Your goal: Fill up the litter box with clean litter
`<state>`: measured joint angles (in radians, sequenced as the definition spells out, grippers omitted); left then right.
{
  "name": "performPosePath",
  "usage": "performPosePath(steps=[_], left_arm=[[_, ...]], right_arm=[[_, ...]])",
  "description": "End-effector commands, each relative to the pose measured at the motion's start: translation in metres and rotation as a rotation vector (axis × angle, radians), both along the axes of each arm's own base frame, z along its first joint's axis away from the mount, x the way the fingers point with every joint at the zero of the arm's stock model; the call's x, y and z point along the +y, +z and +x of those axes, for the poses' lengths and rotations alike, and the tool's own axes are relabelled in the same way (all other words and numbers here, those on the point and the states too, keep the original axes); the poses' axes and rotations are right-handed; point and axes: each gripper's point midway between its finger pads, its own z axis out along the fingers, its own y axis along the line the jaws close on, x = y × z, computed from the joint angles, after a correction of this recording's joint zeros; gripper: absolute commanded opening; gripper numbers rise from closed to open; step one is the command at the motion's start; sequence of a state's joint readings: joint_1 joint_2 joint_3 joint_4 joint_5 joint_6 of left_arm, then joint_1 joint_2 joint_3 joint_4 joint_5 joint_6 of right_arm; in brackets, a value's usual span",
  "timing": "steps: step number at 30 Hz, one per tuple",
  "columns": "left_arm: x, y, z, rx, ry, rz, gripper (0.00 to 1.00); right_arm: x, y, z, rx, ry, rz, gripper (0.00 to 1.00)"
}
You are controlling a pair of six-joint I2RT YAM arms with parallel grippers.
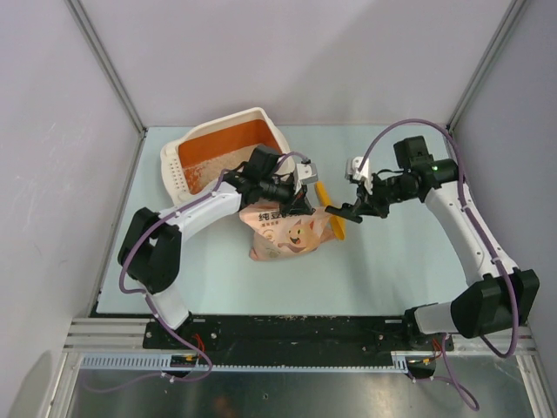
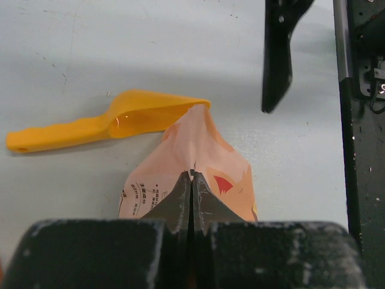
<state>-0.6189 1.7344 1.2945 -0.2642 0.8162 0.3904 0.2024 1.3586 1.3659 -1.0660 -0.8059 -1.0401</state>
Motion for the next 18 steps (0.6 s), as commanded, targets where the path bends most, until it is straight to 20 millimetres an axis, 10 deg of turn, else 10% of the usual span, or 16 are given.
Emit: performPosePath(steps=[1,18], left_arm=[[-0.012,0.013,-0.005,0.009,-0.034,-0.042,0.00],[-0.012,0.014,-0.009,0.023,-0.052,-0.053,0.03]], right_arm=[[0.003,-0.011,-0.019,0.031,0.089,-0.056,0.00],[0.022,-0.030,0.024,0.088,-0.006,-0.010,0.00]])
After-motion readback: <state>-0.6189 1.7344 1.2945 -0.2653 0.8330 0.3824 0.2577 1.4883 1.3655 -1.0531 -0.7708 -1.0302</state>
